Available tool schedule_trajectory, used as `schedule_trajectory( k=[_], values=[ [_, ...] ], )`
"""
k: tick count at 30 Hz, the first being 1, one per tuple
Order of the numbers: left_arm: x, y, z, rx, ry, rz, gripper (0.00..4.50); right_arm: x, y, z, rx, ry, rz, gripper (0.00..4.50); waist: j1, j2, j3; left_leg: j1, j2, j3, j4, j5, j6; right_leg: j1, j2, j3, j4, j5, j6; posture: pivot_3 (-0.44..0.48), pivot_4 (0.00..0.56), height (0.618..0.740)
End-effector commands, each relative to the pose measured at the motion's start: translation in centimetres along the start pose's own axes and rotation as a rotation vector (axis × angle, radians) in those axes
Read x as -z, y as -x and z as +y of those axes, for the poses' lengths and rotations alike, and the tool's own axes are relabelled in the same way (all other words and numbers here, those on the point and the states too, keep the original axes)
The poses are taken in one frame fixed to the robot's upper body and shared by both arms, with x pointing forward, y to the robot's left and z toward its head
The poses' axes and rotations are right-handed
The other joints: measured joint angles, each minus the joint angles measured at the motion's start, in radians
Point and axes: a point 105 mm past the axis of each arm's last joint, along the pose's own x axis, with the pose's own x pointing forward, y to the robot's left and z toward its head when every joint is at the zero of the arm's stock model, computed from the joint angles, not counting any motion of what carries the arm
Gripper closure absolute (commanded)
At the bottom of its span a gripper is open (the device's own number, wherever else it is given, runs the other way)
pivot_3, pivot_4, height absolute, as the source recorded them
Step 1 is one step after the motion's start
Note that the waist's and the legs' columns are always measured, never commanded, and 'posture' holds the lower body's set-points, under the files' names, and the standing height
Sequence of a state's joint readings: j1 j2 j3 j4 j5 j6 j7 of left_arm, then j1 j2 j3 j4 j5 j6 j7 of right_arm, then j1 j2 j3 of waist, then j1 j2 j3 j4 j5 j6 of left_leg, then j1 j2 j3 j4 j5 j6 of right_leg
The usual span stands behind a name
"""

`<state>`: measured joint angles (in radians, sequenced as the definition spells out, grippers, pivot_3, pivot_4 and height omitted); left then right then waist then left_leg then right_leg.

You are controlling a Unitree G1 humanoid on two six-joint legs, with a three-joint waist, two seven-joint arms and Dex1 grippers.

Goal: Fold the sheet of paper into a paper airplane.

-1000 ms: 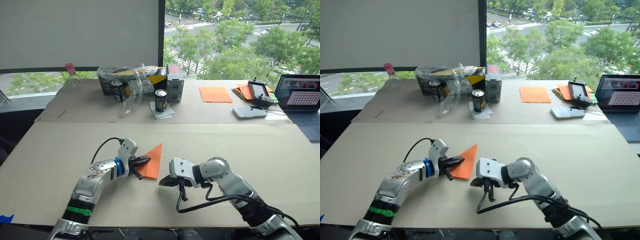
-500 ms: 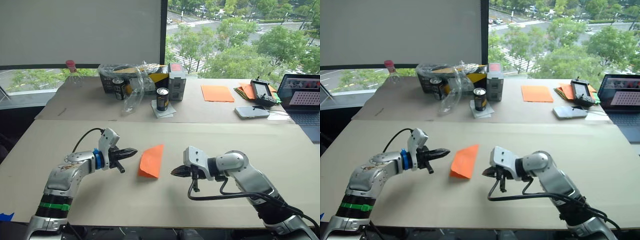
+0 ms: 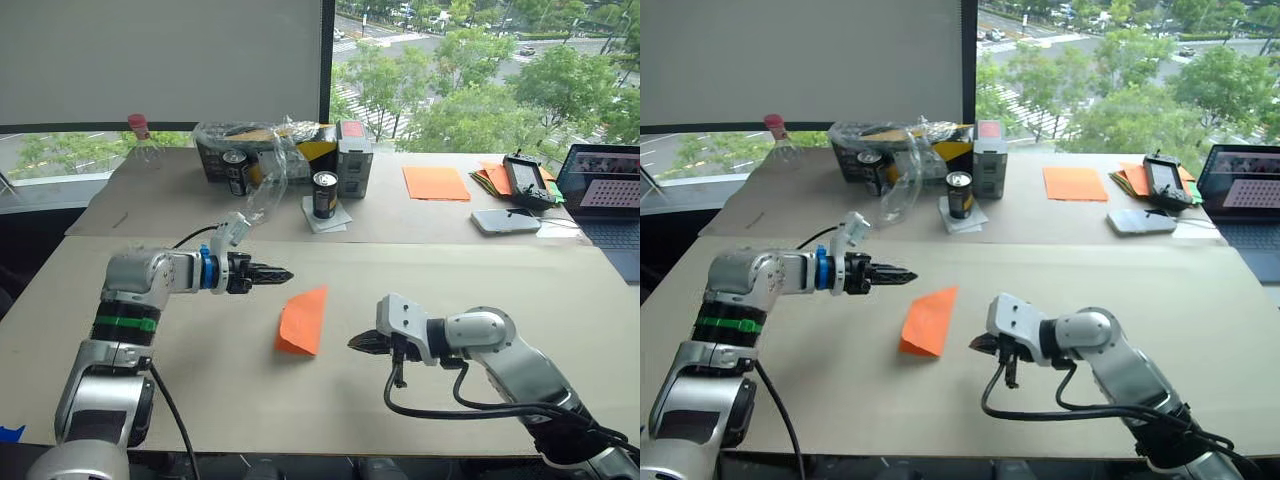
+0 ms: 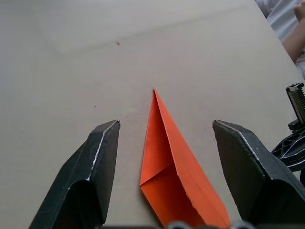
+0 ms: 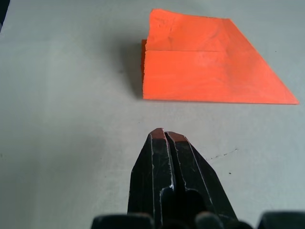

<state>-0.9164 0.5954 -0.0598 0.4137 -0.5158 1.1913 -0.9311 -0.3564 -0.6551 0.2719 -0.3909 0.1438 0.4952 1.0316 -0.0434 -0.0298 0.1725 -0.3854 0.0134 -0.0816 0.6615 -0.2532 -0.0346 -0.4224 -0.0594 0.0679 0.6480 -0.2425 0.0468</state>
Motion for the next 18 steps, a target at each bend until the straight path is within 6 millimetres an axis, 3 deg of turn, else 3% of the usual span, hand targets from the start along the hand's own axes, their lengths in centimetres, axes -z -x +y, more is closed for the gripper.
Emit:
schedule_trajectory(
  k=[1, 4, 16, 18],
  values=[
    [0.1, -0.5, 0.3, 0.014, 0.115, 0.117, 0.60, -1.4, 0.8, -0.1, 0.034, 0.029, -0.042, 4.50, -0.004, 0.000, 0.000, 0.000, 0.000, 0.000, 0.000, 0.000, 0.000, 0.000, 0.000, 0.000, 0.000, 0.000, 0.000, 0.000, 0.150, 0.730],
    [-0.8, -1.8, -0.9, 0.087, 0.130, 0.164, 0.60, -1.2, 0.9, 0.0, 0.064, 0.015, -0.035, 4.50, -0.001, 0.000, 0.000, 0.000, 0.000, 0.000, 0.000, 0.000, 0.000, 0.000, 0.000, 0.000, 0.000, 0.000, 0.000, 0.000, 0.150, 0.730],
    [0.9, -4.8, -1.7, 0.135, 0.077, 0.365, 0.60, -1.3, 1.7, -0.2, 0.123, 0.004, -0.013, 4.50, 0.000, -0.001, 0.000, -0.002, 0.000, 0.000, 0.000, 0.000, 0.000, -0.001, 0.000, 0.000, -0.001, 0.000, 0.000, 0.000, 0.150, 0.730],
    [0.7, -5.0, -2.0, 0.144, 0.080, 0.367, 1.15, -1.2, 1.8, -0.2, 0.126, 0.003, -0.011, 4.50, 0.000, -0.001, 0.000, -0.002, 0.000, 0.000, 0.000, 0.000, 0.000, -0.001, 0.000, 0.000, -0.001, 0.000, 0.000, 0.000, 0.150, 0.730]
  ],
)
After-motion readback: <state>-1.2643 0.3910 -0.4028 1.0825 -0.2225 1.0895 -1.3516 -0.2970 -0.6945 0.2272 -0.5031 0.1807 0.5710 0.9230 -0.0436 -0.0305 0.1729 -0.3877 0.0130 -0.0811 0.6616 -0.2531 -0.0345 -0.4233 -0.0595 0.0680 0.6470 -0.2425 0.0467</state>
